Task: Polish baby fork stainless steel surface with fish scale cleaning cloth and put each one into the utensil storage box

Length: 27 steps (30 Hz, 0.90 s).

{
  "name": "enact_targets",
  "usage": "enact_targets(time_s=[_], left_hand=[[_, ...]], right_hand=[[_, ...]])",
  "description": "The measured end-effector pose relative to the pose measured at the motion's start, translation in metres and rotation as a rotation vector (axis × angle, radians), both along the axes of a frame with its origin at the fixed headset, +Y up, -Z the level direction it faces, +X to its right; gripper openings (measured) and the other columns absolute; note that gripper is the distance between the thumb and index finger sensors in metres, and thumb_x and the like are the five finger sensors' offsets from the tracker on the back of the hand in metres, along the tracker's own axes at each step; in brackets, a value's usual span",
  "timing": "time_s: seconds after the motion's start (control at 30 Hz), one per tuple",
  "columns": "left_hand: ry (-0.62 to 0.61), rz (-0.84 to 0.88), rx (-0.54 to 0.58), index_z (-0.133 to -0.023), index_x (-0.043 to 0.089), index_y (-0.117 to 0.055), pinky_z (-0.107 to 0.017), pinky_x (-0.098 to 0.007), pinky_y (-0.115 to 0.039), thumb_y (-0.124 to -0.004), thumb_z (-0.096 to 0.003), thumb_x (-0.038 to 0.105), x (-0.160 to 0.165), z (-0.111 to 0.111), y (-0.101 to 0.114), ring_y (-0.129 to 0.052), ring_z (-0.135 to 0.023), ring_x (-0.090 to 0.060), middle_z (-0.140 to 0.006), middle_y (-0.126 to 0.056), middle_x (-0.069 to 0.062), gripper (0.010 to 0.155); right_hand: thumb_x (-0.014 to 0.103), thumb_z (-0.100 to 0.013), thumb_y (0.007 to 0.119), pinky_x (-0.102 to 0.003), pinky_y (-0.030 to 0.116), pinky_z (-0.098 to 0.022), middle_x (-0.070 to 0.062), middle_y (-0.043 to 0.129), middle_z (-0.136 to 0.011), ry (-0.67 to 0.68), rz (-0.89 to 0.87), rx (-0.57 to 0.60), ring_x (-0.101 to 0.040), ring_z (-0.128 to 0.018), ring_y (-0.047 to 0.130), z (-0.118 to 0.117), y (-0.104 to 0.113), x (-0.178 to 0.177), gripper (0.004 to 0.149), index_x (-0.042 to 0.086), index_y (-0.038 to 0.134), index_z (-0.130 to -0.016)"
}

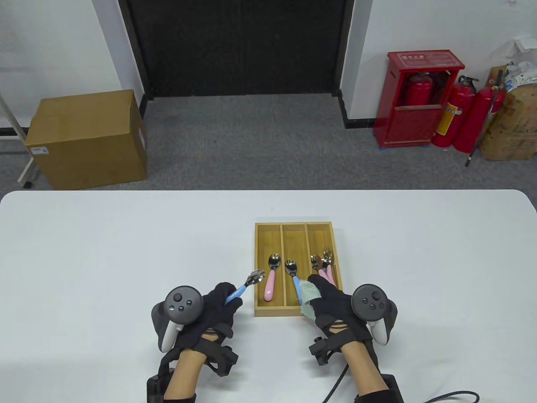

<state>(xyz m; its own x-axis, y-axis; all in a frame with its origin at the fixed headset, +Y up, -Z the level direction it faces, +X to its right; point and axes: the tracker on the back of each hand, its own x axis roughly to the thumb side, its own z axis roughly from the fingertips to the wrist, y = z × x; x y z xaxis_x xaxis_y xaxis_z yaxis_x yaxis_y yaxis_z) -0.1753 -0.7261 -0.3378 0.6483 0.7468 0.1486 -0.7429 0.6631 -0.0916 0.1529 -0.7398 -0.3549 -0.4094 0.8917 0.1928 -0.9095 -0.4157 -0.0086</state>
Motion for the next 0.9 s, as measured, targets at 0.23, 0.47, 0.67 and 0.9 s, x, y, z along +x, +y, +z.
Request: enact_targets(time_s=[0.23, 0.47, 0.67, 0.9], left_hand=[[-0.181, 0.029, 0.013, -0.092, 0.023, -0.076, -0.065, -0.061, -0.065, -0.079, -0.0485, 0.042, 0.028, 0.005, -0.002, -0.095, -0.064, -0.030, -0.076, -0.093, -0.008, 0.048], [-0.244, 0.034, 0.007, -0.093, 0.022, -0.076, -0.064, -0.061, -0.065, -0.078, -0.0487, 0.041, 0.045, 0.010, 0.000, -0.095, -0.062, -0.029, -0.075, -0.093, -0.008, 0.048], [-0.282, 0.039, 0.000, -0.092, 0.021, -0.077, -0.063, -0.061, -0.066, -0.077, -0.0477, 0.040, 0.046, 0.012, -0.002, -0.095, -0.058, -0.029, -0.073, -0.093, -0.009, 0.048], [-0.324, -0.074, 0.044, -0.091, 0.020, -0.079, -0.062, -0.061, -0.067, -0.078, -0.0472, 0.039, 0.057, 0.018, 0.004, -0.095, -0.055, -0.029, -0.070, -0.094, -0.010, 0.047]], right_hand=[[0.034, -0.042, 0.080, -0.068, 0.069, -0.050, -0.032, 0.066, -0.097, 0.143, -0.278, -0.038, -0.051, -0.074, 0.083, -0.004, -0.005, -0.005, 0.059, 0.011, 0.070, -0.095], [0.033, -0.043, 0.078, -0.067, 0.071, -0.049, -0.032, 0.071, -0.094, 0.337, -0.429, -0.134, -0.050, -0.072, 0.086, -0.003, -0.008, -0.025, 0.058, 0.010, 0.068, -0.096], [0.023, -0.039, 0.083, -0.063, 0.076, -0.043, -0.028, 0.076, -0.091, 0.436, -0.339, -0.153, -0.046, -0.064, 0.091, -0.004, -0.004, -0.029, 0.056, 0.011, 0.071, -0.092], [0.014, -0.033, 0.089, -0.056, 0.080, -0.029, -0.023, 0.089, -0.077, 0.471, -0.004, -0.106, -0.037, -0.044, 0.099, -0.001, 0.012, -0.035, 0.051, 0.016, 0.083, -0.084]])
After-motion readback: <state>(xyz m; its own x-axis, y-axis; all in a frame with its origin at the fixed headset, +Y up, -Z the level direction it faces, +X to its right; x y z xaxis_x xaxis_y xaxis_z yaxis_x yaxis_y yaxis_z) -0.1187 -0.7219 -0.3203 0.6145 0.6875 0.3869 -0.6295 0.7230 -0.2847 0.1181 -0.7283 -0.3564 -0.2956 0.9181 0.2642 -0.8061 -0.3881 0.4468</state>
